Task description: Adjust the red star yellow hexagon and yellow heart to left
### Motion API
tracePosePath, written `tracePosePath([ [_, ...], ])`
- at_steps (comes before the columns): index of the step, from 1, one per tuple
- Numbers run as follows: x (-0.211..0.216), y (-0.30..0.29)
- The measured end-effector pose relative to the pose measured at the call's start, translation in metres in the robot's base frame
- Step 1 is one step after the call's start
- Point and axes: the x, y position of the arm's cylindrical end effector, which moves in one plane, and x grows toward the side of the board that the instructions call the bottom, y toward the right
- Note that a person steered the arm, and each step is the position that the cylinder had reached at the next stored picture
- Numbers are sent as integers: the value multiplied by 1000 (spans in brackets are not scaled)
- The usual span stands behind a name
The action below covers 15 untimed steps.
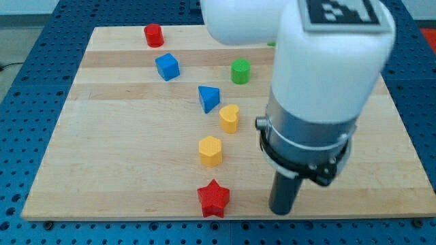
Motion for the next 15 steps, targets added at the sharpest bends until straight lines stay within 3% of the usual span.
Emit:
tracePosePath([
  [1,-1,-27],
  [2,0,-90],
  [4,0,-102],
  [5,-7,-25],
  [6,-42,66],
  [7,-87,90],
  [8,-150,71],
  [10,-152,-20],
  [13,-155,-71],
  [15,-82,-65],
])
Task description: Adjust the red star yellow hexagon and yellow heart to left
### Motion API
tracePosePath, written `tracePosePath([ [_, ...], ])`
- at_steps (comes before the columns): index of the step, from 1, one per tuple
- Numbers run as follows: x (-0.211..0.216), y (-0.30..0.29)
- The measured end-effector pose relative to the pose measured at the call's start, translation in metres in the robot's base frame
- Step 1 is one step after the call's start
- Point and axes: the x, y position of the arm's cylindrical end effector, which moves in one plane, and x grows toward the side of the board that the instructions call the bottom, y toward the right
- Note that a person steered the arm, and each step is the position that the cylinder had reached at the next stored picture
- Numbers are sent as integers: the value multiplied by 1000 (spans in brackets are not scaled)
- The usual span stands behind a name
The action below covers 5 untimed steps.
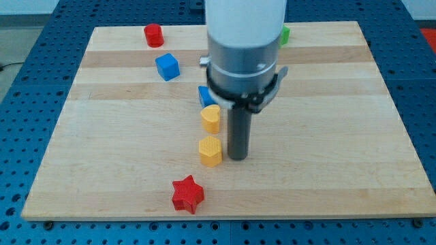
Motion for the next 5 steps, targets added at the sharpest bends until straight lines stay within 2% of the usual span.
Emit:
tracePosePath([
  [2,-20,-7],
  [4,-5,140],
  [5,0,178],
])
